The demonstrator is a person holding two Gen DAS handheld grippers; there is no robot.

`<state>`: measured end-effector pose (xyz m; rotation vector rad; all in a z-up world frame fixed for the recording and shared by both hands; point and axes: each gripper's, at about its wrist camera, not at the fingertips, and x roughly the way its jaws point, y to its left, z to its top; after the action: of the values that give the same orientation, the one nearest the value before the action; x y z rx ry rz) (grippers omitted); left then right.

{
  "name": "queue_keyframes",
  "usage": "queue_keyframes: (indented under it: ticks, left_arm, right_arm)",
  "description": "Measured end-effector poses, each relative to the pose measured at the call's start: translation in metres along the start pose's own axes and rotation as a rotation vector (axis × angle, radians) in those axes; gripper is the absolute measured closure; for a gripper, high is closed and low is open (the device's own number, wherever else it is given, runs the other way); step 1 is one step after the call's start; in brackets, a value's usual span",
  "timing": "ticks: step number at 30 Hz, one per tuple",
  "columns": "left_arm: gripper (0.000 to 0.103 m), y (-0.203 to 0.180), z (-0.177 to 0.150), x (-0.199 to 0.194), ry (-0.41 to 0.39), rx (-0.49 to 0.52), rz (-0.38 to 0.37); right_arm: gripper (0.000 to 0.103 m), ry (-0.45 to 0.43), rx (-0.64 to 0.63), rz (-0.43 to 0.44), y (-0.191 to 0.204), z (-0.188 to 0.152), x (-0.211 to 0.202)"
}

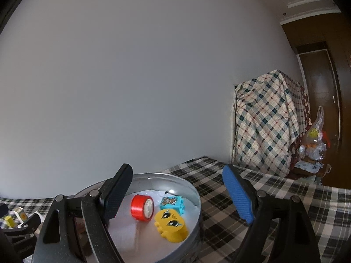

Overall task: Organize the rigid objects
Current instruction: 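Withdraw both open tools from the tin toward the remaining toys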

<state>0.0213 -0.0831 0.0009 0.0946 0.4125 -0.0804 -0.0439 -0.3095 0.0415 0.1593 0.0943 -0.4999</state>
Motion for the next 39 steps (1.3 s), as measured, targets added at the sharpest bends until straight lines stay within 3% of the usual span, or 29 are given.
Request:
queue_keyframes:
  ticks: [23, 39]
  left_arm:
    - [0.001, 0.044, -0.003, 0.004, 0.039, -0.032, 0.010]
    - [0.001, 0.106, -0.005, 0.022, 0.083, -0.082, 0.078]
  right_arm:
    - [0.017, 0.065, -0.033, 0.148, 0.077, -0.017, -0.016]
    - [0.017, 0.150, -0.074, 0.268, 0.136, -0.032, -0.010]
